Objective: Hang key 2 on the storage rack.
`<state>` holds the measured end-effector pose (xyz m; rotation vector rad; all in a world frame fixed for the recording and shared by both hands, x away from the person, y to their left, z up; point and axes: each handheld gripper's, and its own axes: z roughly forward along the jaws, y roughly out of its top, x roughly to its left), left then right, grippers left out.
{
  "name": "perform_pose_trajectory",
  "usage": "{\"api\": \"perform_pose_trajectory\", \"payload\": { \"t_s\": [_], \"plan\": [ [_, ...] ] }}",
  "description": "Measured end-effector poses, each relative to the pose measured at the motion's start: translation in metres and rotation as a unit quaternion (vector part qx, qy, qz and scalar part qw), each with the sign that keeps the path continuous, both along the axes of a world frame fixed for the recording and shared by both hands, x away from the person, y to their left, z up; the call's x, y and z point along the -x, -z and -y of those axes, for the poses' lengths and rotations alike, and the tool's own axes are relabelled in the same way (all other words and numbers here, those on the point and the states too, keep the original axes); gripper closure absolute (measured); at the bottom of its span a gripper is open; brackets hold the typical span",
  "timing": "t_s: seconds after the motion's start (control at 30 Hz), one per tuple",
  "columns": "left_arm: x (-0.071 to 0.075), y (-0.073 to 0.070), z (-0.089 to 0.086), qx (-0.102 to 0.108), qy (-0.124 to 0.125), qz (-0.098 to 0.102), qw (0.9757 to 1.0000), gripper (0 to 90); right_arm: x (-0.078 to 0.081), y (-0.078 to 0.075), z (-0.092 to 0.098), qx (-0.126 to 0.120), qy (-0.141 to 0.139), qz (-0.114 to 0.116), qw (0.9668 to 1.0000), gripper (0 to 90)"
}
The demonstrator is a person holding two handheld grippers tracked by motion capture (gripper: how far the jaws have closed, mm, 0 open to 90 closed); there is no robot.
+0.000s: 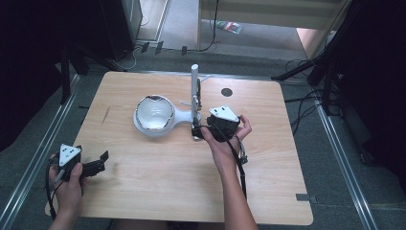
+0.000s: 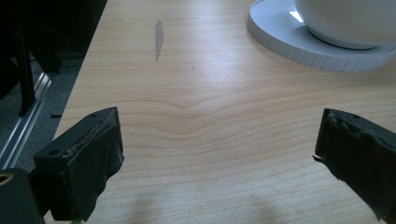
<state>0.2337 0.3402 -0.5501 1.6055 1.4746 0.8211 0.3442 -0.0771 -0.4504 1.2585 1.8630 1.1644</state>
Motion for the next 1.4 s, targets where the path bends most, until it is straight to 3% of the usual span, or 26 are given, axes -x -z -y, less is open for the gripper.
{"api": "perform_pose_trajectory", "payload": {
  "t_s": [0.43,1.4],
  "plan": [
    [0.000,0.000,0.000,-0.001,0.001,0.000,1.0000,1.3,0.008,0.006,0.033,0.017,0.024,0.005,0.9996,0.0],
    [0.000,0.000,0.001,-0.002,0.000,0.000,1.0000,1.3,0.023,0.032,0.100,0.015,0.078,-0.016,0.9967,0.0]
  ]
}}
